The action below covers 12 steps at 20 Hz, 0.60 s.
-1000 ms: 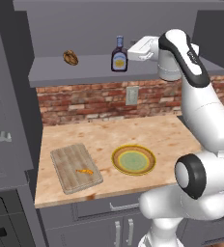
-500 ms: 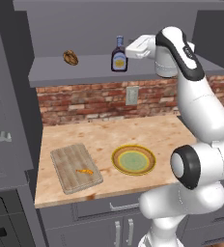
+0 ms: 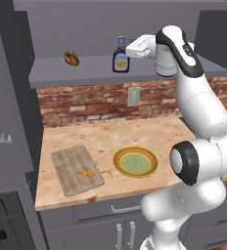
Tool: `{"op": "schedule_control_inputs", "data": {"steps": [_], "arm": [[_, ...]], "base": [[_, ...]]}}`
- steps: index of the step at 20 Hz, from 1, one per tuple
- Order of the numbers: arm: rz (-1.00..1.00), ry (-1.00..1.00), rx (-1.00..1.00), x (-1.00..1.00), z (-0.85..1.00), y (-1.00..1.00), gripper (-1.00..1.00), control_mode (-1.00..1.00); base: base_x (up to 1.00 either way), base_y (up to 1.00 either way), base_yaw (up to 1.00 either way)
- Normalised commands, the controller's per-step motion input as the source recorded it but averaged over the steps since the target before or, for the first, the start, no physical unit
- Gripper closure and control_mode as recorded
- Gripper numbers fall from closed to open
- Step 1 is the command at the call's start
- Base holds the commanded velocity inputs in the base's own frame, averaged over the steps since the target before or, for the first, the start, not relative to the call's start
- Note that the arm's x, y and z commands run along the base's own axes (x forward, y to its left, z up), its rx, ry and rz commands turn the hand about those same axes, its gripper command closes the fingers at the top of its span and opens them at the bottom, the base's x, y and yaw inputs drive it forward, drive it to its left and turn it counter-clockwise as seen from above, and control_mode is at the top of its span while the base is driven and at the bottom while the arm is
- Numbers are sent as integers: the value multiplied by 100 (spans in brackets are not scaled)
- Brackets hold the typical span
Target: Pick the shrimp from the plate and place it on the cutting board. Then pick the condiment bottle from the cabinet and place it next to the cutting board.
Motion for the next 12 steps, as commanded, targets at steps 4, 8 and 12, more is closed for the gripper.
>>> {"op": "schedule_control_inputs", "data": {"steps": [4,8,12], "arm": [[0,0,1,11,-1,0,-100,-100],[0,0,1,10,-6,0,-100,-100],[0,0,0,9,-10,0,-100,-100]], "base": [[0,0,0],[0,0,0],[0,0,0]]}}
